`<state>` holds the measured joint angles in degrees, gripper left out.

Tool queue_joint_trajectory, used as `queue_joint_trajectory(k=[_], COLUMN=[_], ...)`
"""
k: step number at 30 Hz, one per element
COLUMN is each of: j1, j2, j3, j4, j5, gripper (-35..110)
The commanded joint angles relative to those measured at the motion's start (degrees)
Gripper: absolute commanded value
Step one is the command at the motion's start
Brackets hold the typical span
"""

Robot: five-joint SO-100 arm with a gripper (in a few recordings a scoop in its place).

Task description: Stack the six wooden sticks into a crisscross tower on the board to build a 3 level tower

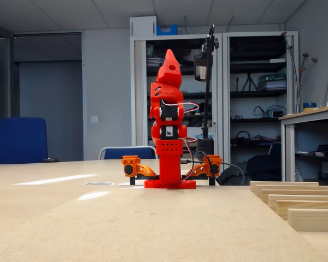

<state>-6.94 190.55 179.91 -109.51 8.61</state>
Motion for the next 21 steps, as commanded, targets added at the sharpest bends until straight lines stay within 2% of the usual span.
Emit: queue_joint_trajectory(k=[1, 6, 11, 14, 17, 21], j1=[-0.79, -2.46, -20.83, -24.26, -24.26, -24.43], j2=[-0.26, -0.26, -0.09, 0.18, 0.18, 0.35], j3=[0.09, 0.09, 0.09, -0.62, -5.01, -17.75], j4=[-1.32, -1.05, 1.85, 6.77, 15.03, 36.39], j5=[0.79, 1.85, 2.55, 8.00, 13.36, 19.34], gripper=[0, 0, 0, 0, 0, 0])
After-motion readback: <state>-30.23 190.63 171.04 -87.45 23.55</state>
